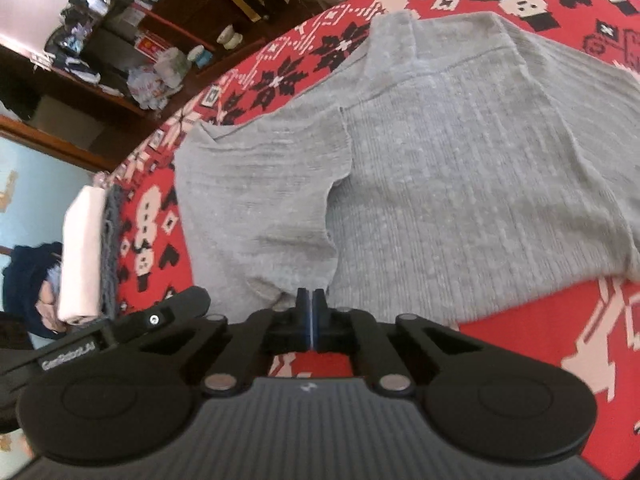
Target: Fold clothes
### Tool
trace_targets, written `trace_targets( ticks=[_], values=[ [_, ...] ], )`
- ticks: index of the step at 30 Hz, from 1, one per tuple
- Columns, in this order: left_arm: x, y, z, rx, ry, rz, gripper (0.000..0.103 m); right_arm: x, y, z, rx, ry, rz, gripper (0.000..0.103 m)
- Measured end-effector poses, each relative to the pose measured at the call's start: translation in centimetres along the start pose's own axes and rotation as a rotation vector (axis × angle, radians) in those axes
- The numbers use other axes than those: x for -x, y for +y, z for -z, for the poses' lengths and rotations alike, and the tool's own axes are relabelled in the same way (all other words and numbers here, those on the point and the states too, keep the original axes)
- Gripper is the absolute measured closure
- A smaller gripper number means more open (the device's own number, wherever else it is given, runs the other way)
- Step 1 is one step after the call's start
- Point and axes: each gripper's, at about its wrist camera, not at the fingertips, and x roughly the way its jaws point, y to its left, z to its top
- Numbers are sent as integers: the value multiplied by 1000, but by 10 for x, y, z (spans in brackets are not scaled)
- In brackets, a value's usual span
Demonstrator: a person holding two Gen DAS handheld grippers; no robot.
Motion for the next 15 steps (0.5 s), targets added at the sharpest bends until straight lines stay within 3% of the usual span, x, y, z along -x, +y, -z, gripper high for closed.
trace_targets(
  ticks=[3,7,10,12,14,15],
  values=[
    [2,-2,1,-12,-7,2,86,8,-4,2,8,-47,28,101],
    [0,0,1,-4,-2,-8,86,4,-1,0,16,-51,-6,80],
    [-1,3,0,12,2,-5,86,-6,6,-1,44,-57,45,76],
    [-2,6,-1,22,5,3,86,-17,6,-4,30,-29,45,76],
    [-1,6,-1,19,7,8,86,-24,8,-5,26,-16,61,84],
    [-1,5,-1,15,9,10,86,-25,10,-5,32,-17,81,100]
  ],
)
